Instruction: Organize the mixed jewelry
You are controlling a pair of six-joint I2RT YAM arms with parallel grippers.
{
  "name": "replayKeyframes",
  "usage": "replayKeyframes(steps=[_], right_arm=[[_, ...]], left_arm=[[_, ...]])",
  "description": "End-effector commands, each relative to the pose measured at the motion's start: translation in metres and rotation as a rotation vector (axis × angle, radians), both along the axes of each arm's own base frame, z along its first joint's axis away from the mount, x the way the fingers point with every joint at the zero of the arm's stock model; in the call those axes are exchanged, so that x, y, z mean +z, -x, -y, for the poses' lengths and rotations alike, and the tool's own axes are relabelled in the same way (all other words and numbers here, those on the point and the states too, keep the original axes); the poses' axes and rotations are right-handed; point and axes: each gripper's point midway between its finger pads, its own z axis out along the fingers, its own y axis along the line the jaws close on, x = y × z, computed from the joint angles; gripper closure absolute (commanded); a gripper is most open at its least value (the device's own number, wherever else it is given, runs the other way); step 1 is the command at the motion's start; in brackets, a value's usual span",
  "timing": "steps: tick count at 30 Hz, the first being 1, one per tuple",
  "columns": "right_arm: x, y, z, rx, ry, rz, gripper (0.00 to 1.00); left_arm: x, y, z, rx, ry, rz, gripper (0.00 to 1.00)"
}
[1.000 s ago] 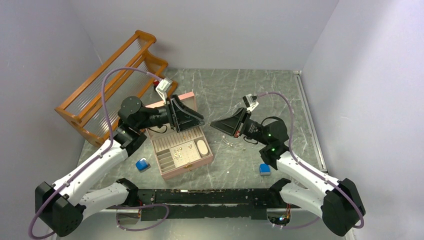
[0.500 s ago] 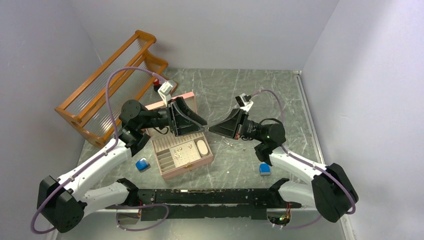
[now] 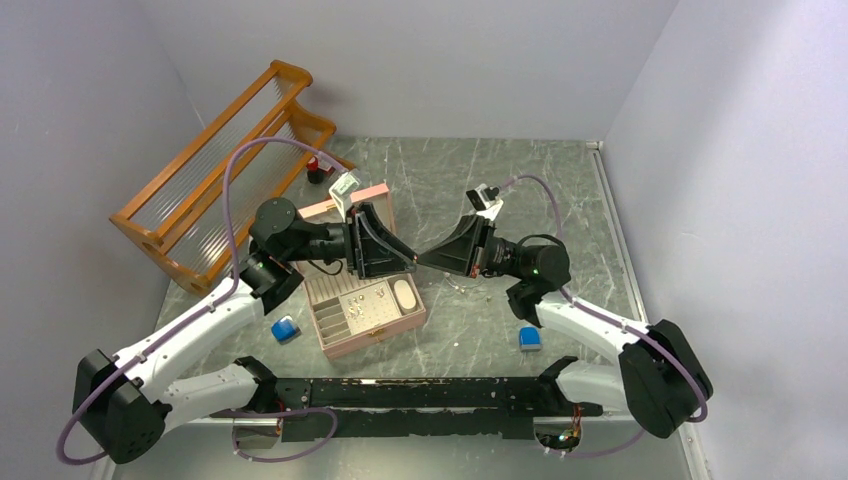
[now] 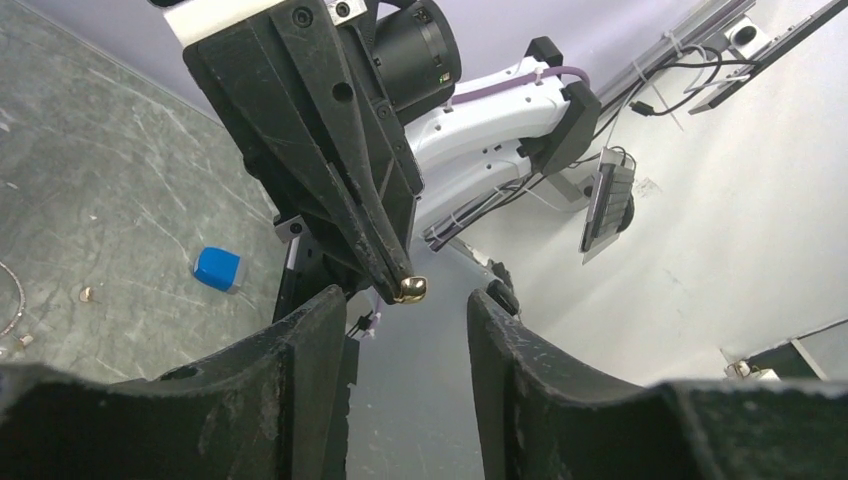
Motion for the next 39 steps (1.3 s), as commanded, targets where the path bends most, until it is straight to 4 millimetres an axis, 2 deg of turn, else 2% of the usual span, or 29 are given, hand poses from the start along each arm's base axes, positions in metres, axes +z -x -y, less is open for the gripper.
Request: replayKeyframes(steps=[1,7,14,20,23,27,33,39], right_arm=[[0.008,-0.002,0.000,-0.025,0.002,0.019,1.00],[0.004,-0.006,-0.001,-0.040,0.023,-0.005,1.00],[0.002,-0.009,-0.001,-0.060,0.029,-0.030,1.00],[-0.001,-0.012,-0.002,-0.068,0.037,-0.043,1.00],[-0.002,-0.012,-0.002,-0.073,0.041,-0.044,1.00],[-0.004,-0.016,-0.003,-0.092,0.057,-0.049,1.00],[-0.005,-0.019,-0.002,-0.123,0.076,-0.036,1.00],[-0.003,-0.020,-0.001,-0.146,0.083,-0.030,1.00]], left_arm=[[0.016,0.000,0.001,0.019,0.014,0.076,0.49],[0.018,-0.006,0.002,0.048,0.015,0.064,0.57],[0.008,-0.011,0.003,0.074,-0.032,0.043,0.71],[0.016,-0.011,0.003,0.079,-0.021,0.038,0.89],[0.018,-0.012,0.002,0.085,-0.025,0.031,0.92],[0.020,-0.012,0.001,0.097,-0.022,0.023,0.92],[0.021,-0.014,0.000,0.120,-0.027,0.005,0.76],[0.030,-0.014,-0.001,0.132,0.014,-0.016,0.71]])
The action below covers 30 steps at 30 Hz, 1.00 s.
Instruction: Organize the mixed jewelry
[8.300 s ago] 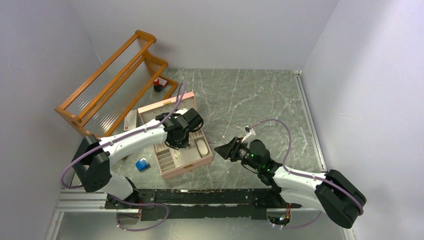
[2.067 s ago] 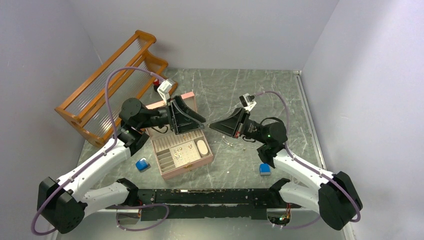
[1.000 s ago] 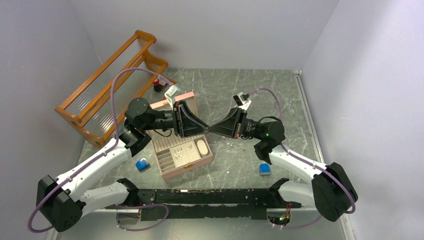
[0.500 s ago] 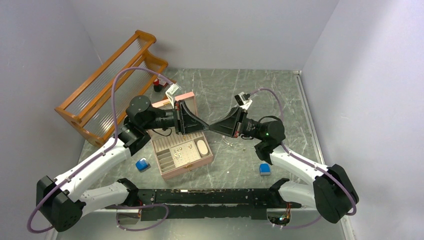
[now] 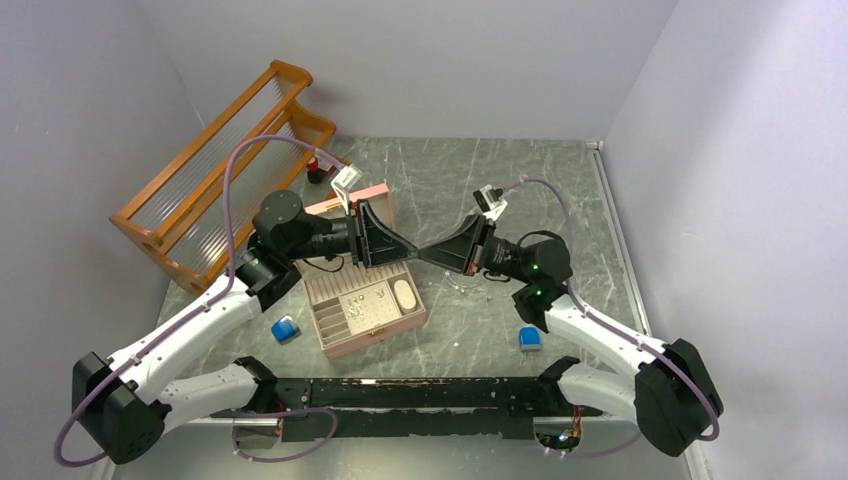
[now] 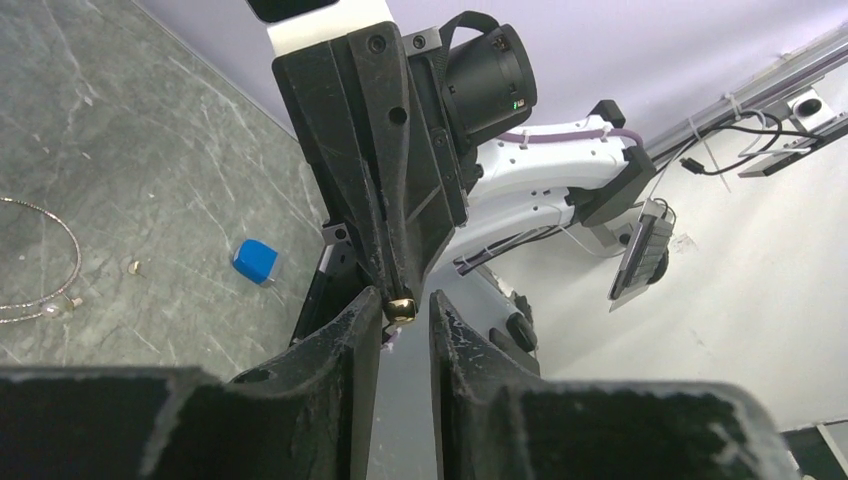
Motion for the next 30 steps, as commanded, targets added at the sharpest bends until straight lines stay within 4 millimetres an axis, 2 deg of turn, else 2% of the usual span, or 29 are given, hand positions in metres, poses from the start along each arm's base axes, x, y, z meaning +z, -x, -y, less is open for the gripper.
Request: replayKeyframes(steps=[1,4,10,17,21,25,30], right_arm=[[0.009,-0.004,0.001,-0.034,0.007,0.033,1.00],[0.010,-0.003,0.001,-0.041,0.016,0.040,1.00],[0.011,-0.004,0.002,-0.045,0.016,0.036,1.00],[0.012,-0.005,0.002,-0.052,0.013,0.039,1.00],[0.012,-0.005,0.002,-0.050,0.005,0.035,1.00],[0.013,-0.004,0.002,-0.046,0.001,0.031,1.00],[0.014,-0.007,0.001,-0.046,0.012,0.004,1.00]], left_arm=[[0.036,0.005,-0.004,0.020,0.085,0.058,0.71],[0.032,0.002,-0.003,0.033,0.074,0.045,0.70],[0.030,0.002,-0.003,0.026,0.078,0.037,0.79],[0.024,0.003,-0.001,0.009,0.059,0.032,0.74],[0.017,-0.002,-0.002,0.035,0.029,0.038,0.61],[0.014,-0.004,-0.003,0.052,0.015,0.055,0.54],[0.017,-0.003,-0.003,0.047,0.026,0.073,0.58]])
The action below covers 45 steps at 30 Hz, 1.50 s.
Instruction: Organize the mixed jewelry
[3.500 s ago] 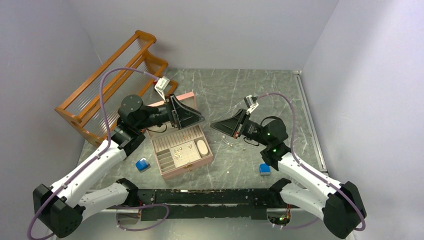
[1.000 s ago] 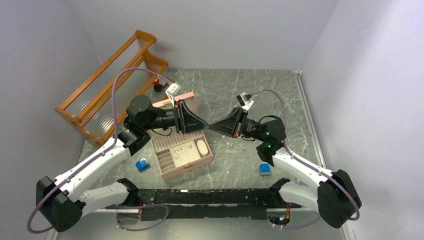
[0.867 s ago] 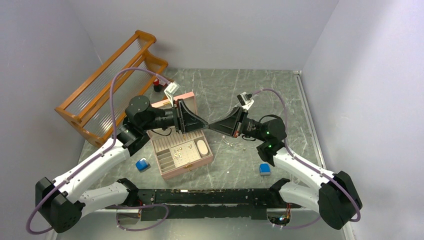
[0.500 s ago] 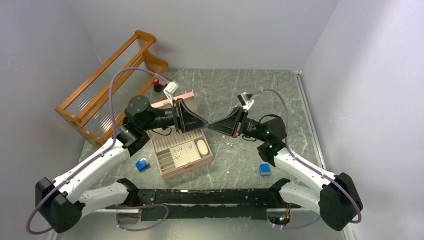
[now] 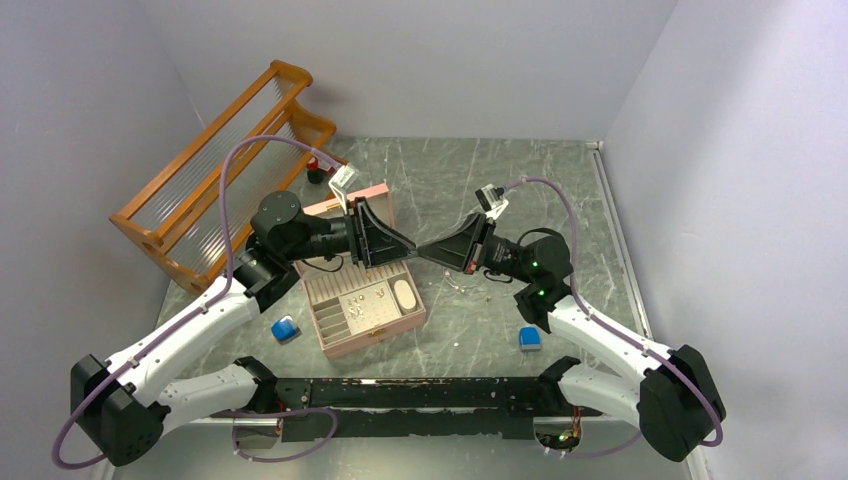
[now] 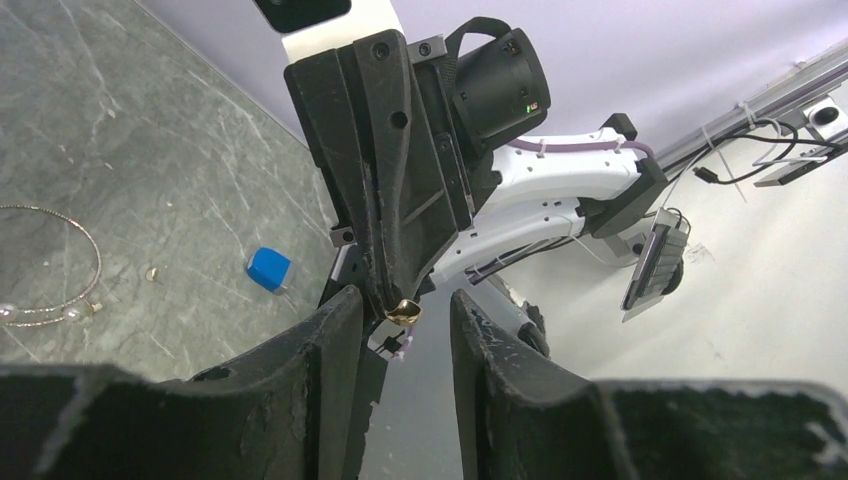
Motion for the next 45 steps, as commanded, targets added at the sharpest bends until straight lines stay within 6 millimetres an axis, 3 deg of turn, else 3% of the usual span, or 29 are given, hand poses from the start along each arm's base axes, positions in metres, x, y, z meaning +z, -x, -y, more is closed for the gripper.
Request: replayKeyframes(steps=[1,20,29,30,35,38,45], right_arm=[[0.015,-0.001,0.000,-0.002,-0.012,0.008,1.00],[0.011,-0.003,0.000,-0.002,-0.007,-0.030,1.00],[0.009,-0.004,-0.001,-0.002,-0.003,-0.038,1.00],[0.009,-0.004,-0.001,-0.002,-0.001,-0.041,0.98],[0.008,-0.005,0.001,-0.019,0.003,-0.051,0.63],[0.005,-0.007,0.005,-0.058,0.005,-0.065,0.50],[-0.014,-0.020,0.014,-0.178,0.059,-0.088,0.45]], left_arm=[[0.015,0.002,-0.002,0.008,0.019,0.066,0.61],[0.021,-0.006,-0.008,0.093,0.050,0.073,0.85],[0.016,-0.009,-0.008,0.109,0.031,0.066,0.91],[0.016,-0.009,-0.008,0.111,0.029,0.065,0.92],[0.009,-0.017,-0.011,0.159,-0.015,0.038,0.92],[0.003,-0.024,-0.016,0.206,-0.085,0.030,0.93],[-0.015,-0.024,-0.030,0.240,-0.275,0.009,0.91]])
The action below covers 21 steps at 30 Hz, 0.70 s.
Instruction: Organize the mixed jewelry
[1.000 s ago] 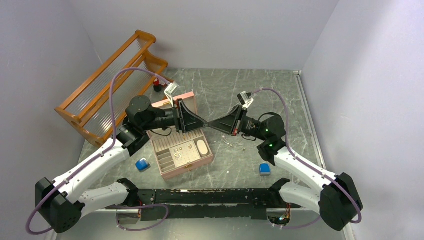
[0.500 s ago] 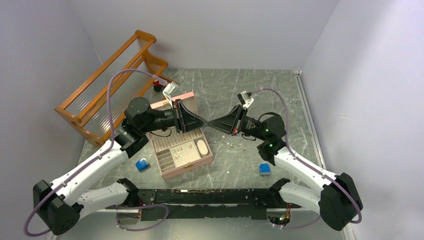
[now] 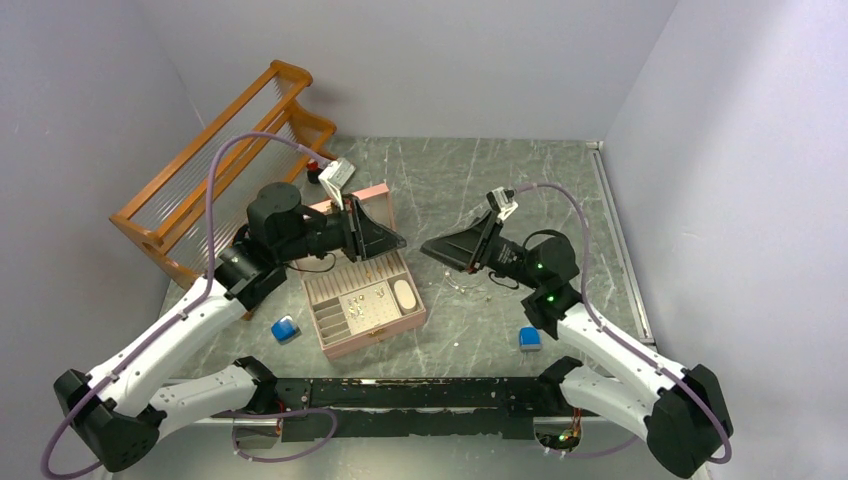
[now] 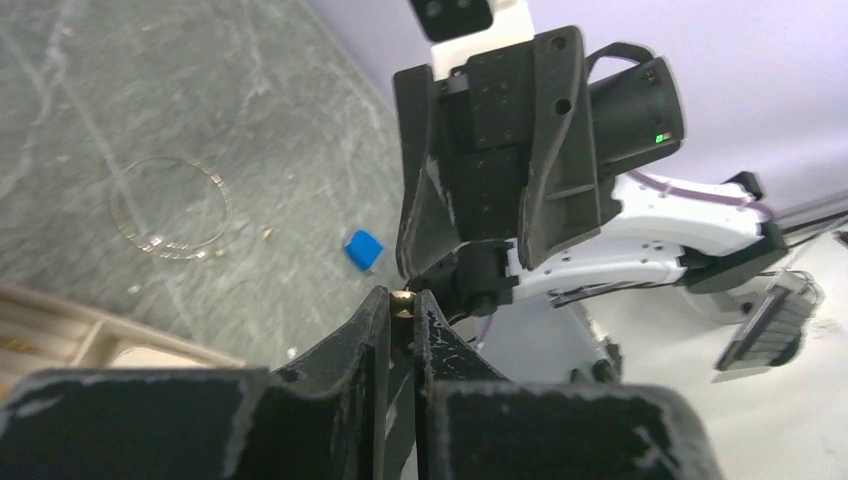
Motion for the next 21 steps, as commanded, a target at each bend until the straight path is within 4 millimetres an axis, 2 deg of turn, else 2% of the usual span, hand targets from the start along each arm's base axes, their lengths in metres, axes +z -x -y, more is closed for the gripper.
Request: replayKeyframes(steps=[1,6,11,14,17,21], right_arm=[[-0.024,-0.017,0.007,-0.122,0.089,-0.019,0.45],[-0.084,-0.034,0.023,-0.283,0.332,-0.078,0.45],[-0.155,-0.037,0.041,-0.399,0.504,-0.170,0.46],[-0.196,-0.031,0.044,-0.409,0.551,-0.236,0.48],[-0.223,-0.025,0.042,-0.413,0.578,-0.269,0.49],[-0.247,-0.018,0.038,-0.409,0.595,-0.287,0.50]], left_arm=[[-0.011,-0.002,-0.016,0.043,-0.178,-0.001,0.91],[-0.041,-0.009,-0.044,0.104,-0.444,-0.037,0.89],[-0.074,-0.017,-0.063,0.155,-0.636,-0.077,0.88],[-0.094,-0.020,-0.067,0.175,-0.738,-0.103,0.88],[-0.115,-0.022,-0.072,0.182,-0.854,-0.109,0.88],[-0.136,-0.024,-0.073,0.166,-0.929,-0.132,0.88]])
